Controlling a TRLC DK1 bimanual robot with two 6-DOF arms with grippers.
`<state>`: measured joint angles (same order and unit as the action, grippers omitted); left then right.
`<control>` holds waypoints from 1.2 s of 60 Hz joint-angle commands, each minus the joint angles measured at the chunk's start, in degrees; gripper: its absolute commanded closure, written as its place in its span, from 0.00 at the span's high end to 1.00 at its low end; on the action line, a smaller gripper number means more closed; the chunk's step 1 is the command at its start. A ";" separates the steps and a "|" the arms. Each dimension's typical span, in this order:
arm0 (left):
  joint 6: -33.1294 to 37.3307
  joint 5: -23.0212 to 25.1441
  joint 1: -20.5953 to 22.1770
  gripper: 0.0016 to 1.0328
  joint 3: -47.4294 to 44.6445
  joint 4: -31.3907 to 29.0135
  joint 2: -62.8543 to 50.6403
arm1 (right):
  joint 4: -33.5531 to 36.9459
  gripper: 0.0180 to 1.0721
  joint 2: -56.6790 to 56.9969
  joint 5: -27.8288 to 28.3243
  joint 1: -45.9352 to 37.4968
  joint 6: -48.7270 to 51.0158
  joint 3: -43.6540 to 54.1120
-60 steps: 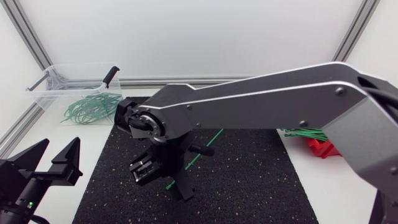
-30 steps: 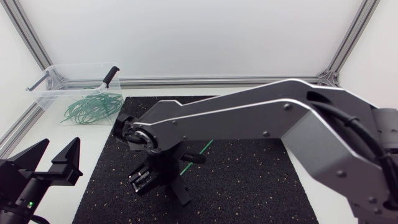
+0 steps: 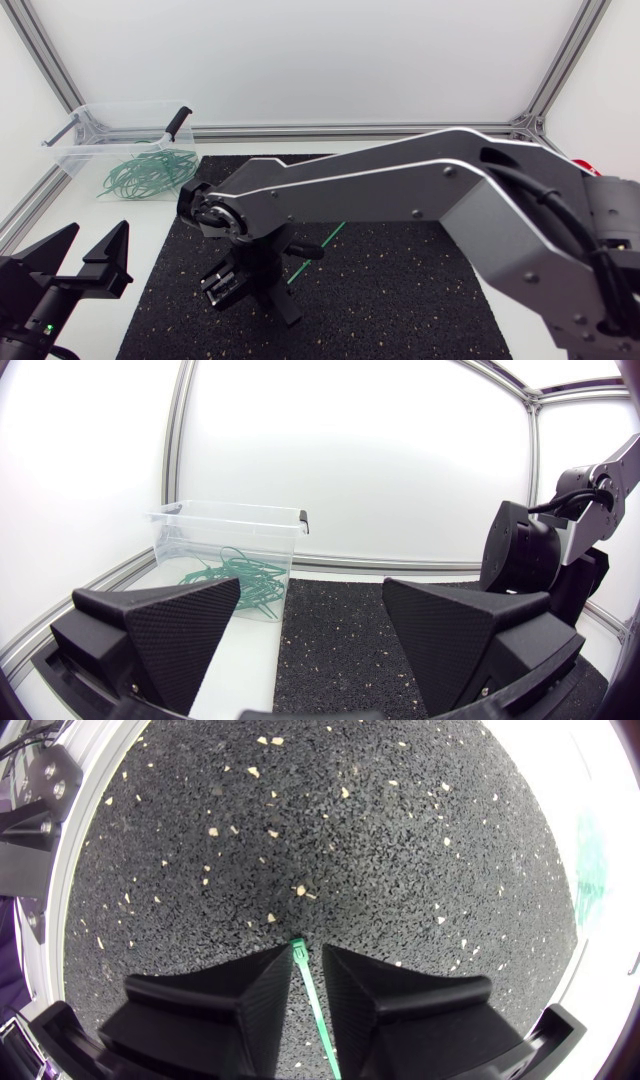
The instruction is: Take a green cable tie from the red box, thread the tail through the head to close it, then place it in the transparent bin on the left.
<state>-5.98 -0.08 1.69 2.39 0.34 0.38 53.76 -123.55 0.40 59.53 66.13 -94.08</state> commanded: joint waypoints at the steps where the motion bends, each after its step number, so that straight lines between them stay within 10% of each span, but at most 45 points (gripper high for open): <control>1: 0.70 0.34 0.15 0.96 -2.31 -0.87 0.23 | 0.82 0.22 -2.49 0.47 -0.20 1.64 -0.75; 72: 0.70 0.34 0.33 0.96 -2.31 -0.87 0.23 | 0.56 0.34 -3.37 0.04 -0.55 1.90 -1.10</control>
<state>-5.98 -0.08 1.69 2.39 0.34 0.38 54.48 -125.01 0.36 59.16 66.32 -94.21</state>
